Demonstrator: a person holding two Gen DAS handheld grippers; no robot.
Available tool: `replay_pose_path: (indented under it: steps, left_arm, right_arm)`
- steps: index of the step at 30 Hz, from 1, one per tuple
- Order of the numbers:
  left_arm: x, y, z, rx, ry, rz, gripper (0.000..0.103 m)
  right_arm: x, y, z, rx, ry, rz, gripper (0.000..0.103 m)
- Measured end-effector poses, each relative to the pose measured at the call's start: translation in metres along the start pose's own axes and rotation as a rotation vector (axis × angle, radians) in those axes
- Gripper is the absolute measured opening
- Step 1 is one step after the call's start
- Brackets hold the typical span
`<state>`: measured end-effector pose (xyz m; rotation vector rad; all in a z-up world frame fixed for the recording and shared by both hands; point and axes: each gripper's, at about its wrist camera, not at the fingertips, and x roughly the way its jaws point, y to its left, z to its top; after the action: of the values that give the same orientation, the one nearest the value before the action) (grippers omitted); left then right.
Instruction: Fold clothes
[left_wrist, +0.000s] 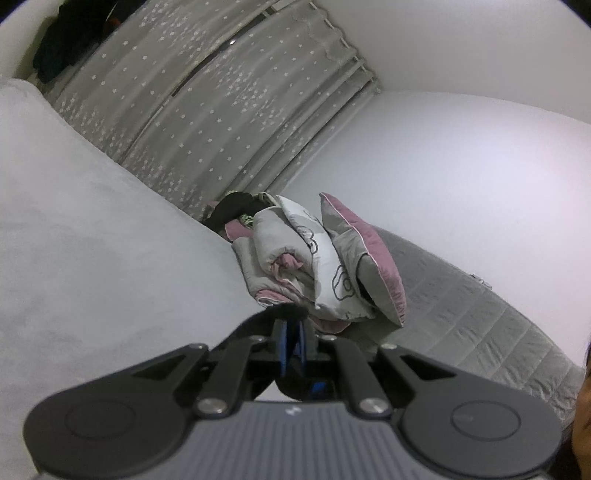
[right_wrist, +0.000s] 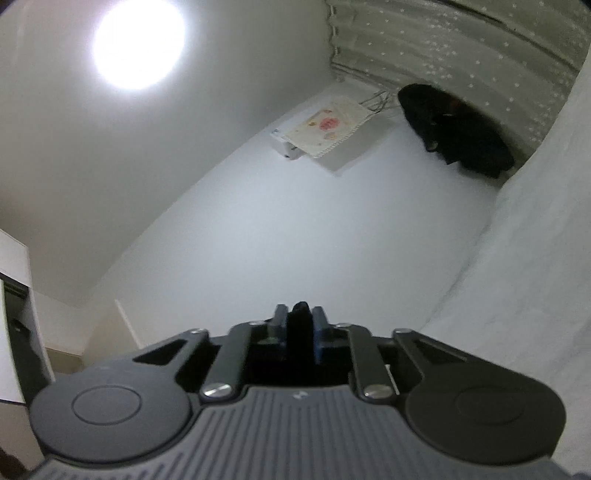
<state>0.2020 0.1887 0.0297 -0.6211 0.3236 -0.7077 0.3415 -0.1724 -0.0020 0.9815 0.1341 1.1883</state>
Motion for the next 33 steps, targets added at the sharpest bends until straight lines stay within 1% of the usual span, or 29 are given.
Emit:
replay_pose_path:
  steps: [1,2,3,7,12,14,17,19,20,21,23,25,26,30,31,32,33]
  left_arm:
    - [-0.001,0.001,-0.001,0.007,0.000,0.011,0.029]
    - [-0.001,0.000,-0.001,0.021,0.002,0.022,0.052]
    - [0.000,-0.001,-0.001,0.037,0.003,0.032,0.063]
    - [0.006,-0.009,-0.003,0.108,0.029,0.069,0.065]
    - [0.024,-0.032,-0.011,0.278,0.087,0.187,0.065]
    - [0.030,-0.041,-0.013,0.327,0.096,0.212,0.065]
    - [0.039,-0.047,-0.014,0.367,0.112,0.236,0.063]
    - [0.044,-0.046,-0.012,0.374,0.119,0.254,0.058]
    - [0.046,-0.043,-0.010,0.365,0.121,0.265,0.047]
    - [0.046,-0.039,-0.007,0.346,0.119,0.279,0.030]
    - [0.046,-0.030,-0.001,0.306,0.115,0.308,0.008]
    - [0.040,-0.025,0.006,0.300,0.088,0.361,0.008]
    - [0.037,-0.022,0.012,0.296,0.076,0.387,0.008]
    - [0.025,0.000,0.039,0.299,0.026,0.588,0.008]
    - [0.020,0.007,0.045,0.287,0.007,0.646,0.008]
    - [0.015,0.015,0.050,0.271,-0.013,0.706,0.008]
    - [0.010,0.023,0.055,0.256,-0.040,0.775,0.008]
  right_arm:
    - [0.001,0.000,0.000,-0.005,0.003,-0.015,0.013]
    - [0.002,0.001,-0.001,-0.008,0.007,-0.019,0.013]
    - [0.003,0.001,-0.001,-0.011,0.010,-0.022,0.013]
    - [0.005,0.004,-0.001,-0.018,0.011,-0.035,0.013]
    - [0.004,0.006,-0.005,-0.029,0.012,-0.077,0.013]
    - [0.006,0.006,-0.006,-0.033,0.017,-0.083,0.013]
    - [0.006,0.007,-0.006,-0.035,0.021,-0.084,0.013]
    - [0.006,0.007,-0.006,-0.034,0.024,-0.080,0.013]
    - [0.006,0.007,-0.006,-0.032,0.026,-0.074,0.013]
    - [0.007,0.007,-0.006,-0.031,0.028,-0.068,0.013]
    - [0.006,0.006,-0.006,-0.032,0.028,-0.064,0.013]
    - [0.005,0.005,-0.007,-0.031,0.023,-0.072,0.013]
    - [0.005,0.004,-0.007,-0.027,0.015,-0.087,0.017]
    - [0.005,-0.002,-0.009,-0.017,0.009,-0.145,0.019]
    - [0.005,-0.002,-0.010,-0.019,0.011,-0.160,0.022]
    - [0.006,-0.002,-0.010,-0.025,0.015,-0.176,0.035]
    - [0.007,-0.002,-0.011,-0.031,0.016,-0.189,0.043]
